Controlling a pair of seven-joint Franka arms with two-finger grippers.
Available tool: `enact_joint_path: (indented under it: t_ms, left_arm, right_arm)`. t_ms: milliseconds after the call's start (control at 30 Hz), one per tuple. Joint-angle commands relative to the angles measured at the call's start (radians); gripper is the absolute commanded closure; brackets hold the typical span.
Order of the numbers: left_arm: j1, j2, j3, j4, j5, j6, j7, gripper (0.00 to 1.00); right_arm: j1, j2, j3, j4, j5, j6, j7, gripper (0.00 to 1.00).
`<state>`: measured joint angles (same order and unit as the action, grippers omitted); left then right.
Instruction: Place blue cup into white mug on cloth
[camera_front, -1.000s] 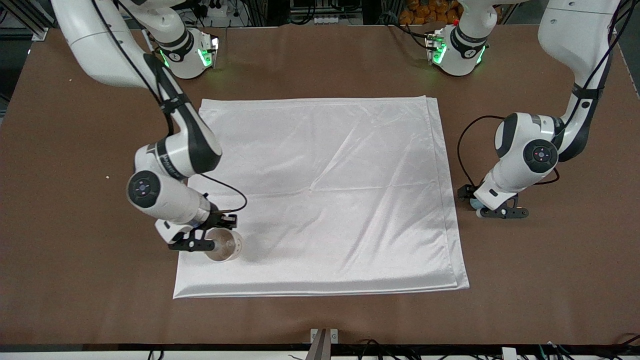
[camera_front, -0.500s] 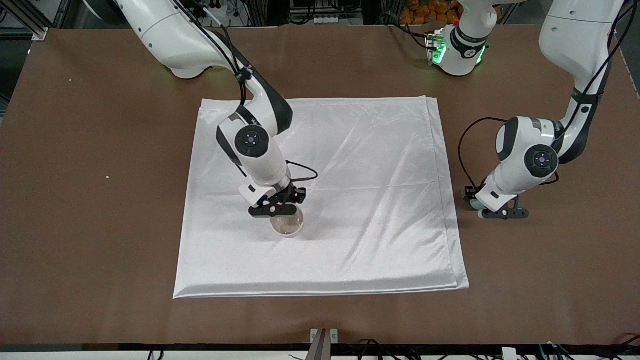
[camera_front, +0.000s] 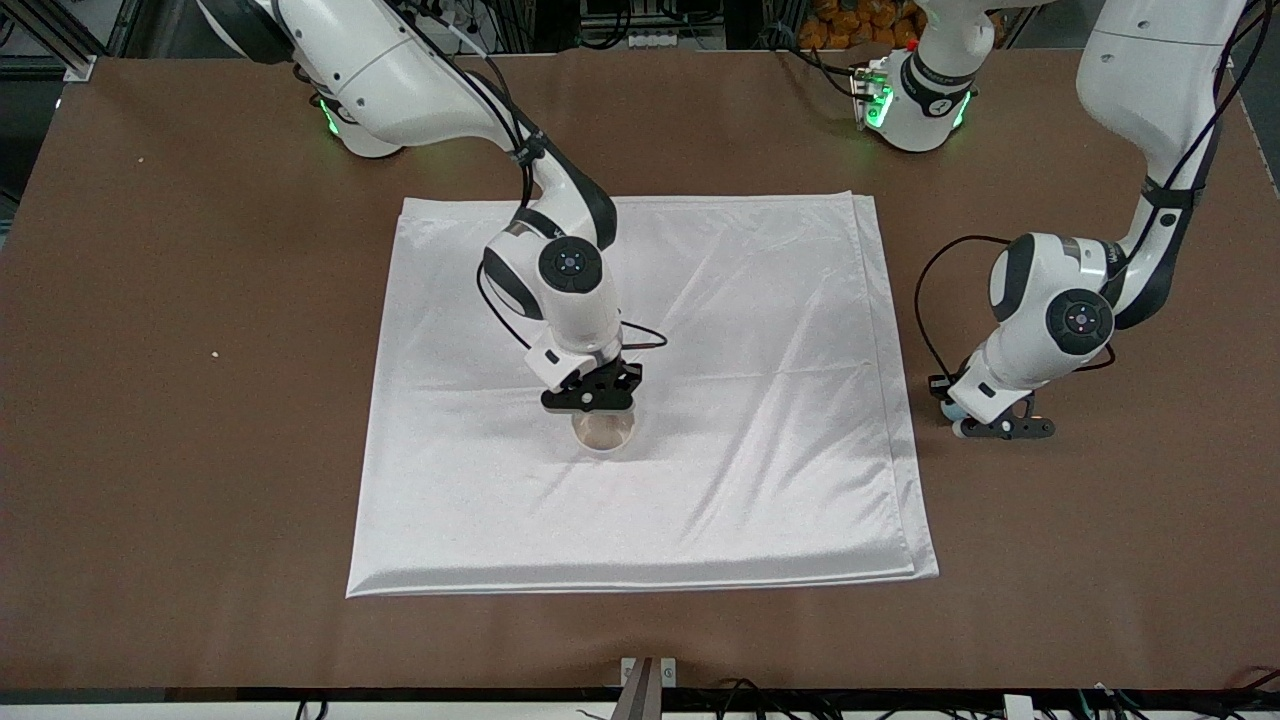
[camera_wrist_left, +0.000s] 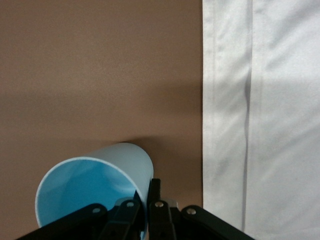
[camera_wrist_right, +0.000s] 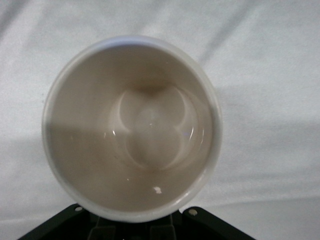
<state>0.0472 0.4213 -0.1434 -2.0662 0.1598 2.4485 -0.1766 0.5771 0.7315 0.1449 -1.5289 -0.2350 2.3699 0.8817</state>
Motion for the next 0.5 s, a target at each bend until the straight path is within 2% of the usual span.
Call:
enact_joint_path:
  t_ms: [0,267,300,367,400,433,467]
  left_arm:
    - [-0.001,-0.010,-0.005,0.009,0.018,0.000,-0.017,1.00]
    - [-0.001,-0.056,-0.007,0.028,0.023,-0.006,-0.003,1.00]
    - [-0.001,-0.064,-0.008,0.028,0.023,-0.008,-0.001,1.00]
    - [0.000,-0.075,-0.015,0.031,0.026,-0.008,0.005,1.00]
    - [0.000,-0.082,-0.018,0.034,0.026,-0.008,0.008,1.00]
    - [0.000,-0.088,-0.021,0.040,0.026,-0.009,0.009,1.00]
    - [0.000,-0.091,-0.025,0.043,0.027,-0.011,0.008,1.00]
  right_arm:
    - [0.023,0.045,-0.011,0.013,-0.069,0.037,0.072,1.00]
    - [0.033,0.049,-0.008,0.013,-0.096,0.034,0.120,1.00]
    - [0.033,0.049,-0.008,0.013,-0.096,0.034,0.120,0.91]
    - [0.033,0.049,-0.007,0.015,-0.093,0.032,0.120,0.45]
    - [0.033,0.049,-0.007,0.015,-0.089,0.032,0.128,0.15]
    - [0.033,0.049,-0.007,0.015,-0.087,0.032,0.146,0.00]
    - [0.033,0.049,-0.007,0.015,-0.087,0.031,0.161,0.00]
